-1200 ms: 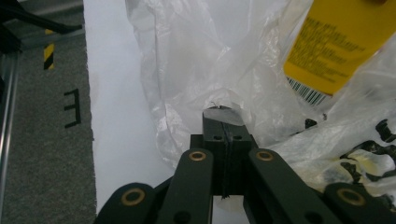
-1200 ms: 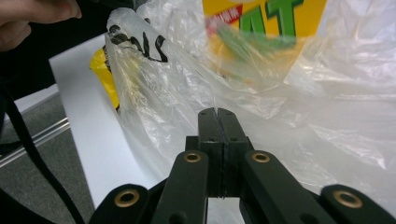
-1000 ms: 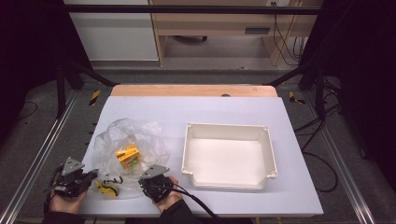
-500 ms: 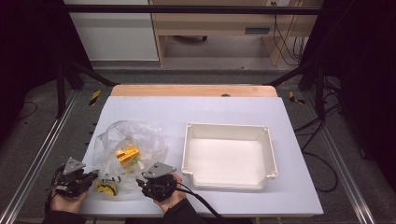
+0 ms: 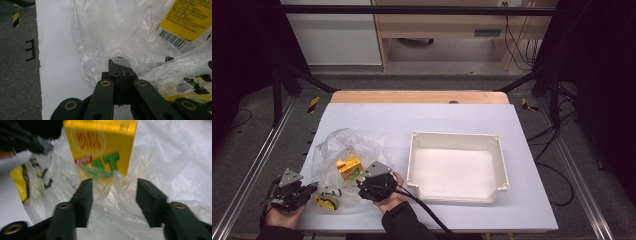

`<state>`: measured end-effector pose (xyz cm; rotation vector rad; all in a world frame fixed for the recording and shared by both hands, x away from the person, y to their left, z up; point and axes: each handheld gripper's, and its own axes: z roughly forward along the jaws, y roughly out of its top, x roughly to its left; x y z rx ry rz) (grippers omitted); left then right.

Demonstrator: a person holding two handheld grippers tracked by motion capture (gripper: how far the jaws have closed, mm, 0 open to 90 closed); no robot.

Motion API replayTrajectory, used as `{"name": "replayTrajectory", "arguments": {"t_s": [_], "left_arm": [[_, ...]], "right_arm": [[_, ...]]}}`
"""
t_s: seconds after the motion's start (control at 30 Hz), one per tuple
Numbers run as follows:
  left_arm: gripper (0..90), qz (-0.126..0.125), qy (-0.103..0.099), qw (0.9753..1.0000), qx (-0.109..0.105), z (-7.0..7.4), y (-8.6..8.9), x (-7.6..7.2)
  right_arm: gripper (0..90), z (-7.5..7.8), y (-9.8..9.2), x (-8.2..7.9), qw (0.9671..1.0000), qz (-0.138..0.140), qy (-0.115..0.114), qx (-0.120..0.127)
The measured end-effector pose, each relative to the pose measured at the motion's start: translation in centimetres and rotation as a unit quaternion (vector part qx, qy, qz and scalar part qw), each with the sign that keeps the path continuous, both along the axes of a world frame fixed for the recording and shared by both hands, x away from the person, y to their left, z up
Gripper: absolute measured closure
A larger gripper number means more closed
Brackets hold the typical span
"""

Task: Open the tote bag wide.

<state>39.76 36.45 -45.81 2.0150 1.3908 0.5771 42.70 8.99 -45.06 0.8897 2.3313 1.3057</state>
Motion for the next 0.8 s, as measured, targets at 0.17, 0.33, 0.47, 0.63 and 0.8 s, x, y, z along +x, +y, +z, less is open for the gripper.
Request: {"name": "replayTrajectory", "arguments": {"t_s": [0.17,0.33,0.47,0.63,0.8], "left_arm": [[89.4,-0.001,-0.001,1.0000,0.000,0.0,0.0,0.0],[89.1,-0.003,-0.001,1.0000,-0.002,0.0,0.0,0.0],[87.6,-0.008,-0.007,0.9999,-0.006,0.0,0.0,0.0],[73.3,0.008,-0.032,0.9992,-0.022,0.8,0.4,-0.6],[55.8,0.011,-0.084,0.9951,-0.050,2.5,0.5,-1.4]], "right_arm": [[73.2,-1.6,0.0,0.1,0.9989,-0.014,0.037,-0.027],[88.1,-2.6,-0.6,-0.2,0.9977,-0.012,0.058,-0.033],[89.2,-3.2,-0.5,-0.6,0.9972,-0.017,0.064,-0.034],[89.4,-3.6,-0.4,-0.5,0.9971,-0.017,0.065,-0.037],[89.4,-3.7,-0.4,-0.6,0.9975,-0.014,0.057,-0.038]]}}
